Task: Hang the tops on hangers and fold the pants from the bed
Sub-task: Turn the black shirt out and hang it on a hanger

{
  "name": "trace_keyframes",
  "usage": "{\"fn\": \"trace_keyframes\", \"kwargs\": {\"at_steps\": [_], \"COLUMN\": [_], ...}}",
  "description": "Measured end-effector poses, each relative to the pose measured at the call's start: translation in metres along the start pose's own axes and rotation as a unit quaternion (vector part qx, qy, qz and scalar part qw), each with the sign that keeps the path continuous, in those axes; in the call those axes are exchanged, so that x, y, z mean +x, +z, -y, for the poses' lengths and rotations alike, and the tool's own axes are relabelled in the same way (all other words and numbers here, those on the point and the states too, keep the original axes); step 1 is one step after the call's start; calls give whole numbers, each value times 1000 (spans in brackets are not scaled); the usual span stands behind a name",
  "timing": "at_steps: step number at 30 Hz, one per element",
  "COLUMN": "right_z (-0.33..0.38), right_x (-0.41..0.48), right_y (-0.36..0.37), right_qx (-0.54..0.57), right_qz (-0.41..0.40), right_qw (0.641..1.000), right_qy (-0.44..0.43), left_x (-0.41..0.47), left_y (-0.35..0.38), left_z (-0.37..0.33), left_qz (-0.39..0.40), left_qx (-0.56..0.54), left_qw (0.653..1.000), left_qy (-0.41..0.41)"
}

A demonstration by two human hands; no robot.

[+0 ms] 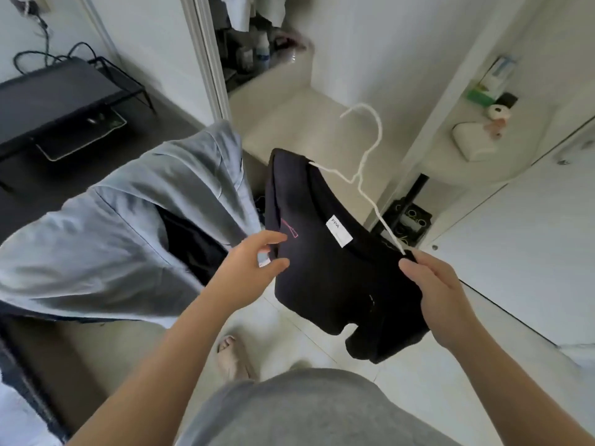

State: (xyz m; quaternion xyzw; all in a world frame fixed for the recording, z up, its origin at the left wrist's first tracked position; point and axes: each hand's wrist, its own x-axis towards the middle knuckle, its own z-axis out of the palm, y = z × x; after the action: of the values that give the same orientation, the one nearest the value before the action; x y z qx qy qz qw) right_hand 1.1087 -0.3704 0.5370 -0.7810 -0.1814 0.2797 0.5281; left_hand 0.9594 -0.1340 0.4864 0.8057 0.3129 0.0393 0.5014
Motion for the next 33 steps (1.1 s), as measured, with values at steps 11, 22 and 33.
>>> {"fn": "trace_keyframes", "kwargs": {"at_steps": [11, 22, 33], "right_z": [91, 226, 405], "right_x": [118, 244, 347], "right_y": [72, 110, 70], "right_qx": [111, 131, 136], "right_qz": [-121, -204, -219], "right_qw": [974, 931, 874], "right_qy": [-153, -273, -412], "left_x": [110, 203, 308], "left_y": [-60, -146, -220], "left_z": [-43, -115, -235], "left_qz": [195, 145, -12], "left_qx": [-45, 29, -8], "left_qw": [971, 943, 915], "left_qy": [127, 298, 404]}}
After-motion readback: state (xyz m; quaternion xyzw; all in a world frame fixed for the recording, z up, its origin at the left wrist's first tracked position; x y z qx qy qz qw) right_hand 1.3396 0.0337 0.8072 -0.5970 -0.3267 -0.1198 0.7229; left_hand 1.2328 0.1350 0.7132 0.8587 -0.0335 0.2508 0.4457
